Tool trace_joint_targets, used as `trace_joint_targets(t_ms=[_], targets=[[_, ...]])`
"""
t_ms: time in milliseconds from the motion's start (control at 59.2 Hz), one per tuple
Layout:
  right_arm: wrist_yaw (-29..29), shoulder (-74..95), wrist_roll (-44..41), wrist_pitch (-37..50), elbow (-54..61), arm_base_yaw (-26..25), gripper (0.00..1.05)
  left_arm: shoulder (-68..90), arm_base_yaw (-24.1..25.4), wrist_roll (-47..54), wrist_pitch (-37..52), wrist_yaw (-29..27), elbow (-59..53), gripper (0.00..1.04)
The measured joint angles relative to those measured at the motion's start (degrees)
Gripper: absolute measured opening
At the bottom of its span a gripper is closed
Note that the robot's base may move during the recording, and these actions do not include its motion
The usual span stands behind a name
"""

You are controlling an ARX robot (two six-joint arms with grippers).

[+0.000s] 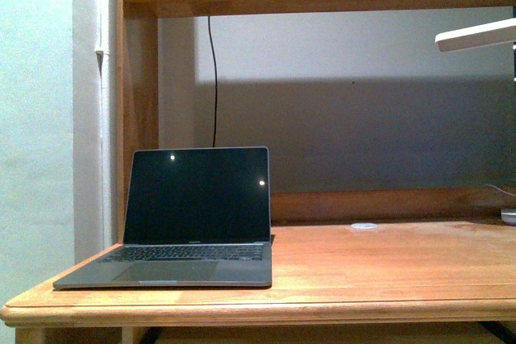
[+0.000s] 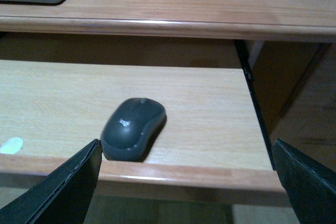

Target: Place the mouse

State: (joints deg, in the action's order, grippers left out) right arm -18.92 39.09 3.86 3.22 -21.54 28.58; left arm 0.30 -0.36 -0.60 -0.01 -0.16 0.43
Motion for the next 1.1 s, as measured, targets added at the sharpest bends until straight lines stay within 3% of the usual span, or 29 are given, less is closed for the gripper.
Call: trace_joint_targets(t_ms=[152,338,878,912,1097], targets=[[-4.85,13.46,0.7,3.89,-6.25,7.13,0.97,0.0,0.0,0.0,0.0,0.02,0.0,0.03],[-8.24,28.59,0.81,6.51,-11.74,8.28,0.97,0.0,0.02,-0.02,0.0,0.02,0.0,0.04],[-13.05,45.24,3.3,-0.15,-20.52,7.78,0.97,0.0,0.02,0.0,0.0,0.0,0.0,0.95],[-13.07,45.75,3.72,-0.37,-20.76,7.67,0.97,0.0,0.02,0.04,0.0,0.0,0.0,0.99],[-13.57,48.41,5.46,-1.46,-22.95,7.58,0.97,0.0,0.02,0.07,0.0,0.02,0.0,0.97]])
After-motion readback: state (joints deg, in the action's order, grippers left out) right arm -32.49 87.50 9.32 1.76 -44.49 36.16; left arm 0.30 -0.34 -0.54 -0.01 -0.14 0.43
